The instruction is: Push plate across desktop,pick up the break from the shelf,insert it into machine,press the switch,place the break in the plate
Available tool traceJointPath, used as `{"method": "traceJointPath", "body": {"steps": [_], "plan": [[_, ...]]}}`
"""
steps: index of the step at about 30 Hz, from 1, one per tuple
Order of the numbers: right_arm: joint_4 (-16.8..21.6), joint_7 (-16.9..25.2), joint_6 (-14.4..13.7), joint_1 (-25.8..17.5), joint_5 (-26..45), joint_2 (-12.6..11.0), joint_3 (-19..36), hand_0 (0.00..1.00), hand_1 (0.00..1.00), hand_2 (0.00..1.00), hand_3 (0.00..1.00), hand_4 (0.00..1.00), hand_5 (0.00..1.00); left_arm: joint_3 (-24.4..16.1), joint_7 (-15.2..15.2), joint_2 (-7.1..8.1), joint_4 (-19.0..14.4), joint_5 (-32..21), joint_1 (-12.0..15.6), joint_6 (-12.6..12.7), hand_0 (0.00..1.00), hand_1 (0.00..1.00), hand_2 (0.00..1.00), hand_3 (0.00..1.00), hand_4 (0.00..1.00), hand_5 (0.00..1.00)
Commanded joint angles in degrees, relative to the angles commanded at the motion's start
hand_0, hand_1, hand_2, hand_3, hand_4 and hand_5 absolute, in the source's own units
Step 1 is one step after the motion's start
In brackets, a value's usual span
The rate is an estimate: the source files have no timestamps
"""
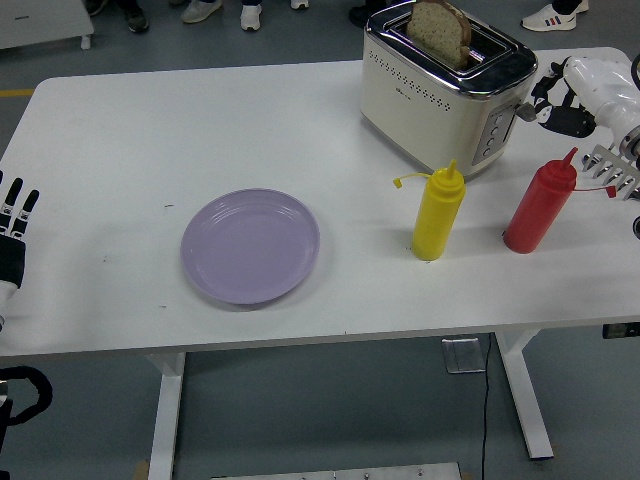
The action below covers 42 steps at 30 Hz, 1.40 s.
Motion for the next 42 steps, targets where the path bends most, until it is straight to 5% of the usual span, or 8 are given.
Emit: {"method": "traceJointPath", "body": {"steps": [42], "plan": [[-5.93,-0.56,2.38,2.9,0.7,2.55,-7.86,0.345,0.432,0.615,0.555,0.287,0.496,-0.4,0.03,-0.1,0.14,-0.06,-0.35,0.21,0.816,0.856,0.916,0.844,0.648,0.998]]}}
